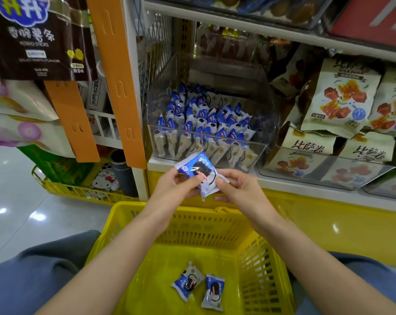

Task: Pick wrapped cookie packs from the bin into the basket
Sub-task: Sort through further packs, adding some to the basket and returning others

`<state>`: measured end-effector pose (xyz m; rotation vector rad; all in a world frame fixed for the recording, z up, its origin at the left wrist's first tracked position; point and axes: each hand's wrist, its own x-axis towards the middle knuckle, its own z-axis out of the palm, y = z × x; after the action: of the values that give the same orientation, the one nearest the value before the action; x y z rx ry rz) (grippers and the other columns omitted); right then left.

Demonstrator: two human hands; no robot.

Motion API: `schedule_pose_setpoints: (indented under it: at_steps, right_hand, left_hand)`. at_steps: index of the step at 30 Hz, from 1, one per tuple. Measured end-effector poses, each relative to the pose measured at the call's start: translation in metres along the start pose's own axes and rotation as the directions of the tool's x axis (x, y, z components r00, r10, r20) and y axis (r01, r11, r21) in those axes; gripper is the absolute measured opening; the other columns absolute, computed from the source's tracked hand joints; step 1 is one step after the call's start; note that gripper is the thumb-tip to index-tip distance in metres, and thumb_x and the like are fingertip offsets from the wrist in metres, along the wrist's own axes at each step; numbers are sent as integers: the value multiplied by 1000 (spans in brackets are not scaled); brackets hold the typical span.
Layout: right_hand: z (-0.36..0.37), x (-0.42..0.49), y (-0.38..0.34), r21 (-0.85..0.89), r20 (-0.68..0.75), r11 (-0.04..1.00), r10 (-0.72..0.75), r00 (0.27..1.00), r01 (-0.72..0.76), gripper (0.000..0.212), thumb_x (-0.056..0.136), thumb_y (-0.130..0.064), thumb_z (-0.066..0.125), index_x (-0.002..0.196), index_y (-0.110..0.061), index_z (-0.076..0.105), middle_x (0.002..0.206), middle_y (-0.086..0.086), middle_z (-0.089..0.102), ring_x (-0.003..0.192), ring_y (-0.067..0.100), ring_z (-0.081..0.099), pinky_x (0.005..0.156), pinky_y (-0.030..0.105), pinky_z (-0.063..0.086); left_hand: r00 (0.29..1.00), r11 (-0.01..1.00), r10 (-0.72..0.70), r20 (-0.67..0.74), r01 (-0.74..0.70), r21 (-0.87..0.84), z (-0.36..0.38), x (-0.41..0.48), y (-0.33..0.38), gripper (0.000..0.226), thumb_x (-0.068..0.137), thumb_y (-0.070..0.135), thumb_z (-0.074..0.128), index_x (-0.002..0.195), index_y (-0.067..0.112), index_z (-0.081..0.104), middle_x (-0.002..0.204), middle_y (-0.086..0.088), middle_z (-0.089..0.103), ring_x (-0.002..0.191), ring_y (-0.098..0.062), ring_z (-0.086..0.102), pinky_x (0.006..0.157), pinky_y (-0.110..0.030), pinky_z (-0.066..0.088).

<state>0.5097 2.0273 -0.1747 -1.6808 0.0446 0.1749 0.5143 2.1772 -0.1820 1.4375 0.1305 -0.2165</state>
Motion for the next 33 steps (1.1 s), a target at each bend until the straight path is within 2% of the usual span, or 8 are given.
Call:
schedule_pose_setpoints:
  at_steps: [4, 11, 14, 18, 20, 25, 29, 33]
  right_hand:
    - [-5, 0, -11, -64, 39, 997, -30, 999, 33, 26, 92, -18, 53, 118, -14, 54, 103, -2, 67, 83, -1, 65, 71, 17, 55]
    - [0, -4, -16, -247, -35, 931, -286, 958, 269, 13, 86, -22, 60, 98, -26, 61, 96, -6, 69, 87, 9, 64, 67, 20, 54]
    - [-1, -3, -28, -245, -104, 913, -359, 928, 326, 20, 80, -37, 57, 98, -28, 61, 92, -11, 69, 86, 5, 64, 68, 17, 52]
    - [-18, 21, -63, -367, -246, 858, -463, 852, 360, 13, 87, -33, 57, 99, -27, 59, 98, -5, 68, 88, 6, 64, 71, 20, 52]
    - [-28, 45, -82, -471, -313, 821, -497, 809, 322, 18, 90, -33, 55, 105, -22, 57, 101, -4, 66, 88, 3, 63, 69, 17, 51]
    - [-42, 122, -118, -760, -360, 631, -609, 706, 157, 34, 93, -29, 53, 116, -5, 56, 113, 14, 62, 103, 25, 58, 71, 13, 34]
    - [-50, 179, -115, -912, -288, 403, -514, 808, -69, 36, 96, -24, 46, 121, 1, 50, 121, 23, 55, 109, 35, 53, 81, 34, 41]
    - [-50, 219, -103, -899, -388, 362, -399, 831, -246, 37, 96, -25, 47, 123, -1, 48, 123, 21, 53, 110, 34, 53, 81, 36, 43]
  left_hand:
    - [973, 935, 230, -7, -219, 279, -2, 0, 11, 24, 80, 18, 70, 91, 36, 57, 93, 14, 66, 85, -1, 62, 75, -16, 49]
    - [906, 797, 416, 73, -402, 450, -11, -2, 24, 46, 84, 13, 64, 125, 30, 49, 112, 10, 62, 98, 1, 58, 87, -17, 47]
    - [838, 646, 533, 117, -493, 583, -21, 1, 38, 42, 90, 22, 55, 131, 30, 45, 118, 12, 54, 107, 3, 48, 92, -14, 38]
    - [720, 318, 652, 239, -545, 776, -32, 21, 64, 36, 94, 29, 45, 129, 20, 46, 122, 5, 49, 117, -8, 38, 97, -25, 30]
    - [714, 180, 629, 307, -518, 836, -35, 37, 69, 37, 96, 33, 39, 129, 17, 46, 125, 0, 50, 119, -15, 39, 99, -28, 28]
    - [776, 41, 525, 349, -433, 900, -40, 63, 56, 37, 98, 36, 32, 122, 17, 52, 122, -3, 57, 115, -20, 48, 99, -33, 32]
    - [746, 1, 559, 362, -438, 899, -42, 66, 54, 36, 93, 31, 34, 103, 13, 64, 100, -5, 66, 96, -24, 59, 88, -38, 41]
    - [711, 6, 596, 374, -469, 883, -43, 69, 52, 37, 92, 31, 33, 95, 14, 66, 92, -3, 68, 88, -23, 61, 82, -37, 46]
